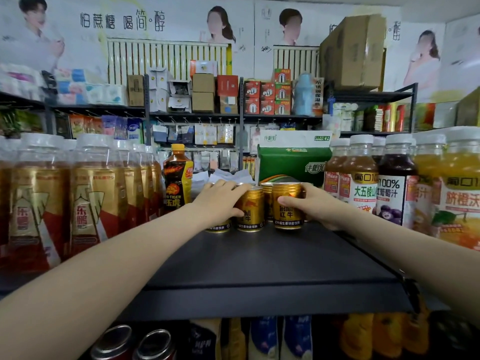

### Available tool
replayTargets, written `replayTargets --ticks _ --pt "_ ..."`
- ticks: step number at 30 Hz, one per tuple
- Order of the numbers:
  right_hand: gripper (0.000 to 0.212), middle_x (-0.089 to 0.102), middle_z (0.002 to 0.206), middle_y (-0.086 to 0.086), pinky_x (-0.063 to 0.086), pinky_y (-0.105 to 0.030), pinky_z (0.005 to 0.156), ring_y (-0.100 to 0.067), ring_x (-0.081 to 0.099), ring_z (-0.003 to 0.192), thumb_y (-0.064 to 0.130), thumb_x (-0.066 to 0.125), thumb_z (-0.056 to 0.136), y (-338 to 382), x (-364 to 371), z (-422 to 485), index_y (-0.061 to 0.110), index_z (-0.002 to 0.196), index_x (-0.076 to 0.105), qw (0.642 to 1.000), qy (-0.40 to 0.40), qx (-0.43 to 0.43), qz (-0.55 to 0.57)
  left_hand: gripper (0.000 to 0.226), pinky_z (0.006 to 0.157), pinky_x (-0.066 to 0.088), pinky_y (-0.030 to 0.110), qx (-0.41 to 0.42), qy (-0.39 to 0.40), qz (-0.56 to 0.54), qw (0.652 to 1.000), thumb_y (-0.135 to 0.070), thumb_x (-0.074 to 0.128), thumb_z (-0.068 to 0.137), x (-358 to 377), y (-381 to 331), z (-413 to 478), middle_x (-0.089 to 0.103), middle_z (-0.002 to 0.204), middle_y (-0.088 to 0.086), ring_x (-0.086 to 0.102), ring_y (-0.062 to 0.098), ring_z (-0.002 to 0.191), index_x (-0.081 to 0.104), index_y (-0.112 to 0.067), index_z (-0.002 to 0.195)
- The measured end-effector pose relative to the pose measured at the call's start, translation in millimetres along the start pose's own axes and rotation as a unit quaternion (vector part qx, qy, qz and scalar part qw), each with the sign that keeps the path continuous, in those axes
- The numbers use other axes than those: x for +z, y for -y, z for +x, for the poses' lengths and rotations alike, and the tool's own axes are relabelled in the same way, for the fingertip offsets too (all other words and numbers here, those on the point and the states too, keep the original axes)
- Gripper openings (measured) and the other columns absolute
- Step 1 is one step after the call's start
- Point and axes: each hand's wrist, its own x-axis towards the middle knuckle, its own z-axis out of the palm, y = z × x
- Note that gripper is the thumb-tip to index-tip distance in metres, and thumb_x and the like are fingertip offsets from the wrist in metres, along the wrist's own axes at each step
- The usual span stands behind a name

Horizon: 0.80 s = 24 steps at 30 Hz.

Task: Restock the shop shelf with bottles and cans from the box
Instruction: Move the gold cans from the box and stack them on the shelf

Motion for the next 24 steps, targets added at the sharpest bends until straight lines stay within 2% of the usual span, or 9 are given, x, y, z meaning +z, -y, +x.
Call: replayTargets --ticks 4,7,10,12,13,15,17,20,24 --pt "0.060 0.059 0.121 -0.005 0.048 -0.040 0.097 -0.021 0.057 0.110 0.040 0.071 0.082 -6 7 4 0.016 0.129 0.042 0.998 -0.015 -0.007 -0.060 0.060 0.107 0.033 0.042 0.013 0.000 -0.029 0.999 -0.038 0.055 0.094 0 10 1 0.044 0.141 0.003 0.036 0.022 0.131 0.028 -0.025 0.145" --pt "0.064 0.055 0.131 -0.007 0.046 -0.040 0.101 -0.022 0.054 0.116 0.042 0.067 0.085 -8 9 6 0.015 0.136 0.037 0.996 -0.009 -0.012 -0.082 0.056 0.101 0.039 0.039 0.018 -0.008 -0.031 0.999 -0.047 0.051 0.094 -1 11 0 0.049 0.136 0.002 0.040 0.021 0.125 0.033 -0.025 0.142" --pt "0.095 0.043 0.145 -0.008 0.041 -0.041 0.106 -0.023 0.047 0.127 0.041 0.073 0.081 -10 9 7 0.013 0.150 0.013 0.994 0.028 0.001 -0.108 0.059 0.096 0.042 0.038 0.008 -0.029 -0.012 0.999 -0.058 0.044 0.092 2 8 -1 0.049 0.135 0.003 0.044 0.022 0.123 0.035 -0.024 0.140" --pt "0.121 0.026 0.153 -0.008 0.034 -0.041 0.111 -0.025 0.035 0.136 0.035 0.082 0.072 -14 11 5 0.020 0.151 -0.008 0.988 0.038 -0.008 -0.151 0.062 0.093 0.044 0.037 -0.001 -0.042 -0.006 0.999 -0.061 0.046 0.090 4 8 -1 0.046 0.135 0.004 0.044 0.022 0.123 0.036 -0.023 0.139" --pt "0.127 0.017 0.155 -0.007 0.031 -0.041 0.113 -0.024 0.028 0.139 0.031 0.085 0.069 -16 12 4 0.023 0.151 -0.012 0.983 0.029 -0.034 -0.177 0.064 0.092 0.044 0.036 -0.005 -0.046 -0.008 0.999 -0.061 0.047 0.089 4 9 -1 0.044 0.136 0.003 0.044 0.022 0.123 0.036 -0.023 0.138" --pt "0.124 0.014 0.153 -0.004 0.031 -0.035 0.112 -0.022 0.025 0.139 0.025 0.088 0.065 -16 13 1 0.027 0.149 -0.004 0.971 -0.002 -0.106 -0.213 0.062 0.087 0.046 0.034 -0.005 -0.046 -0.010 0.999 -0.060 0.049 0.089 4 10 0 0.045 0.135 0.002 0.046 0.021 0.121 0.038 -0.021 0.136" --pt "0.114 0.024 0.146 -0.005 0.036 -0.029 0.105 -0.021 0.032 0.133 0.024 0.089 0.062 -13 13 1 0.024 0.145 0.011 0.959 -0.024 -0.151 -0.238 0.056 0.078 0.045 0.031 -0.001 -0.040 -0.005 0.999 -0.057 0.051 0.089 2 11 2 0.050 0.128 0.001 0.049 0.020 0.115 0.041 -0.020 0.129" --pt "0.101 0.029 0.140 -0.005 0.035 -0.026 0.099 -0.020 0.033 0.130 0.029 0.088 0.063 -9 18 4 0.018 0.141 0.024 0.941 -0.034 -0.156 -0.299 0.050 0.072 0.044 0.029 -0.002 -0.029 -0.002 1.000 -0.054 0.053 0.089 0 12 3 0.053 0.121 0.002 0.051 0.020 0.110 0.043 -0.018 0.122" --pt "0.102 0.024 0.145 -0.006 0.033 -0.029 0.104 -0.021 0.029 0.134 0.029 0.087 0.066 -9 26 7 0.016 0.144 0.022 0.943 -0.038 -0.146 -0.296 0.051 0.069 0.044 0.030 -0.003 -0.027 0.011 1.000 -0.056 0.052 0.089 -2 11 2 0.054 0.119 0.002 0.053 0.020 0.108 0.042 -0.018 0.122"
